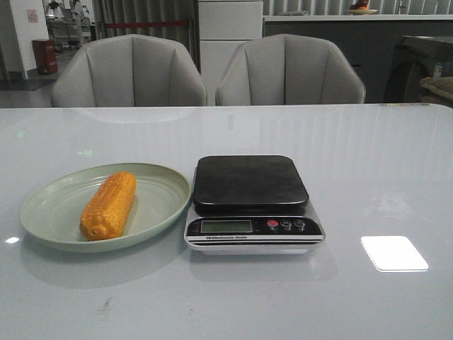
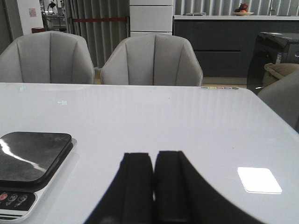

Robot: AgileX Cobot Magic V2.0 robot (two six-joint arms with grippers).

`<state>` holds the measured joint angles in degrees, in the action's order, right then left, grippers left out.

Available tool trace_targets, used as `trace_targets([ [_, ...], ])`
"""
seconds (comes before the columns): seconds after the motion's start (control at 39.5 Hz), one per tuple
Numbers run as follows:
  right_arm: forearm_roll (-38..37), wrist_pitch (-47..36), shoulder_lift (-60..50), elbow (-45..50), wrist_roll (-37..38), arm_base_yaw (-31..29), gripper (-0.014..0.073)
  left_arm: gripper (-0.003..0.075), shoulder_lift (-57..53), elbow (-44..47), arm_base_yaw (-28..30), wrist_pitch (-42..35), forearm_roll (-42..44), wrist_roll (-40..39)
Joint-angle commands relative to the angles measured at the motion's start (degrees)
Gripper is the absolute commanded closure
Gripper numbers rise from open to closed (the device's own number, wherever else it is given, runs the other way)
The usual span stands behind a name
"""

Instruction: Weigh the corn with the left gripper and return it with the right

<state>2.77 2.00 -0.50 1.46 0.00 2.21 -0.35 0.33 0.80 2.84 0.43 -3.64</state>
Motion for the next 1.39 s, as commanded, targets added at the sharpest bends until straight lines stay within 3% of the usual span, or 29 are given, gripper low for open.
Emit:
trace_targets([
  [0.0,-0.6,-4.8,-1.1,0.6,0.0,-0.4,0.0442,0.0606,-1.1,1.9,0.1,-4.4,-0.4,0.0],
  [0.79,-0.6,-4.8,-1.1,0.6,0.0,-0.4,0.0442,0.0606,-1.1,1.9,0.1,-4.4,-0.4,0.0],
  [1.14,-0.6,-4.8,-1.1,0.6,0.0,-0.4,0.0442,0.0606,-1.1,0.9,0.1,-19.9,-0.4,-0.4],
  [1.24,-0.6,-4.8,-1.1,0.6,0.0,-0.4,0.0442,0.0606,-0.9,-2.3,-0.2,-17.5,-0.4,-4.1],
  [1.37,-0.6,-4.8,-1.1,0.6,0.0,-0.4,0.0442,0.0606,-0.2,-8.9,-1.3,-9.0,-0.4,-5.6],
])
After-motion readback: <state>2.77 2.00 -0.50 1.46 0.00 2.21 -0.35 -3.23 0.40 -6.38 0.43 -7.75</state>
